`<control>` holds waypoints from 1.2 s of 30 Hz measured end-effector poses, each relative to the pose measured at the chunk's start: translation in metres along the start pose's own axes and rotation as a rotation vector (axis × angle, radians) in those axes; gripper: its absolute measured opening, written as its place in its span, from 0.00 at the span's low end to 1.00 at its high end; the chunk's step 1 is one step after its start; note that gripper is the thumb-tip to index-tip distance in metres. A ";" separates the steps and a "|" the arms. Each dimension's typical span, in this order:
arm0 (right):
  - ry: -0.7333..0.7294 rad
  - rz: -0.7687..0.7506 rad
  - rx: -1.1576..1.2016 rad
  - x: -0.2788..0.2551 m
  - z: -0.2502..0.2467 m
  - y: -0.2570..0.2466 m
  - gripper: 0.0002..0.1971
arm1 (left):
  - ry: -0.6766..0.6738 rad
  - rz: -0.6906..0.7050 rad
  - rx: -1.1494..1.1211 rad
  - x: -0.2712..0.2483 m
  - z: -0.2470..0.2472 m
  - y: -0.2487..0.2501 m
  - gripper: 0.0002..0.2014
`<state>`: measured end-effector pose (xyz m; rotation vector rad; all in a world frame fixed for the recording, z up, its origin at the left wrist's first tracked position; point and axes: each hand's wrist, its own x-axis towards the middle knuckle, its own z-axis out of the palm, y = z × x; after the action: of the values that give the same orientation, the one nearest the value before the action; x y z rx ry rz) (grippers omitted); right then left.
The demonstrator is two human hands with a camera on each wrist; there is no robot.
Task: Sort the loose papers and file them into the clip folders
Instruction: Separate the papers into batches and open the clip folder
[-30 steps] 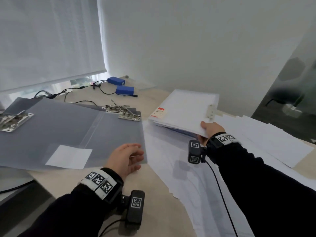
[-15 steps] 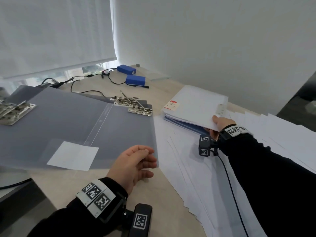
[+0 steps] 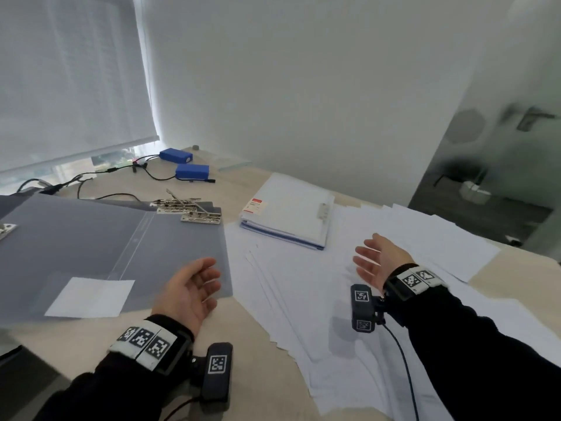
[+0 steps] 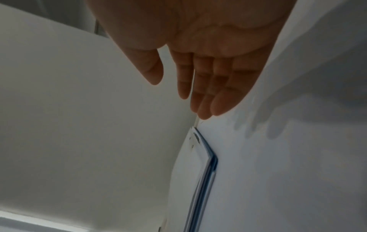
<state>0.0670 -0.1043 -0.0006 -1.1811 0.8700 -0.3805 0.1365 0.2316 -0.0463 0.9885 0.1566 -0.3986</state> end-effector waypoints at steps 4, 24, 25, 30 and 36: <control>0.036 -0.033 -0.026 -0.054 -0.073 0.016 0.11 | -0.103 -0.040 0.018 -0.025 0.040 -0.021 0.09; 0.617 -0.257 -0.257 -0.151 -0.379 0.066 0.08 | -0.395 0.025 0.451 -0.143 0.248 -0.217 0.07; 0.643 -0.256 -0.290 -0.152 -0.385 0.066 0.07 | -0.386 0.069 0.482 -0.143 0.251 -0.222 0.08; 0.744 -0.180 -0.450 -0.145 -0.398 0.067 0.09 | -0.398 0.340 0.851 -0.141 0.265 -0.231 0.13; 0.552 -0.143 -0.423 -0.131 -0.389 0.072 0.10 | -0.655 0.228 1.655 -0.121 0.265 -0.247 0.21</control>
<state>-0.3224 -0.2392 -0.0602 -1.5657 1.3948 -0.6805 -0.0857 -0.0790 -0.0573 2.3739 -1.0480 -0.6068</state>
